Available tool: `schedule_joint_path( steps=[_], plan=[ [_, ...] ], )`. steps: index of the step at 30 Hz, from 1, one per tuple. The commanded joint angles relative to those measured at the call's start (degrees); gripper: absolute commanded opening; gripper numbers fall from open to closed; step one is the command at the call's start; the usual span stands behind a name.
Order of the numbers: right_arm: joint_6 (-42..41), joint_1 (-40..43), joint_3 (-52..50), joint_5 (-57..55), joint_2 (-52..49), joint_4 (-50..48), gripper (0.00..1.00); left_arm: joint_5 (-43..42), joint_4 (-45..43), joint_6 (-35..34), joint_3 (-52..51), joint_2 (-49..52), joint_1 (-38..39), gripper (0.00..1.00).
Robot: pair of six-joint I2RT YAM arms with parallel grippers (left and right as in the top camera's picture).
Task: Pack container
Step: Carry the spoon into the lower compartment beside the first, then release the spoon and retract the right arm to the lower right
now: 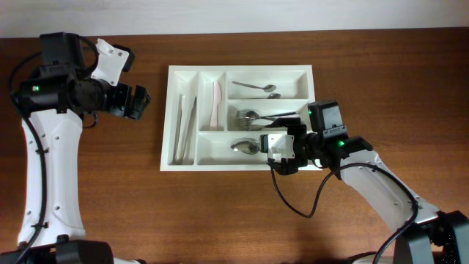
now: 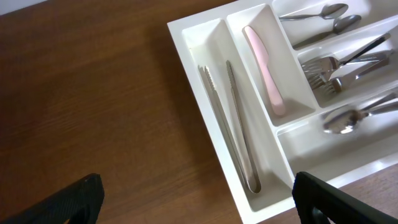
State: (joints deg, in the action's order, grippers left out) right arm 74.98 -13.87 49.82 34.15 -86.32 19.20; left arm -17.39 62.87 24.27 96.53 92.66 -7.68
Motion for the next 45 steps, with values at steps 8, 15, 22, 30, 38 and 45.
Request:
schedule_joint_path(
  steps=[8,15,22,30,38,45],
  plan=[
    [-12.2,6.7,3.8,7.7,6.3,0.1,0.98,-0.6,0.0,0.7,0.2,-1.4,0.0,0.99],
    [-41.4,18.6,6.2,5.2,18.8,0.1,0.99,-0.7,0.0,0.7,0.2,-1.4,0.0,0.99],
    [-56.0,27.9,6.4,4.6,26.3,0.3,0.99,-0.6,0.0,0.7,0.2,-1.4,0.0,0.99],
    [-59.4,29.4,6.4,2.7,31.2,-0.1,0.97,-0.6,0.0,0.7,0.2,-1.4,0.0,0.99],
    [-59.5,29.3,6.4,4.4,31.1,5.6,0.99,-0.6,0.0,0.7,0.2,-1.4,0.0,0.99],
    [-59.5,29.4,6.4,4.8,28.6,3.1,0.99,-0.6,0.0,0.7,0.2,-1.4,0.0,0.99]
  ],
)
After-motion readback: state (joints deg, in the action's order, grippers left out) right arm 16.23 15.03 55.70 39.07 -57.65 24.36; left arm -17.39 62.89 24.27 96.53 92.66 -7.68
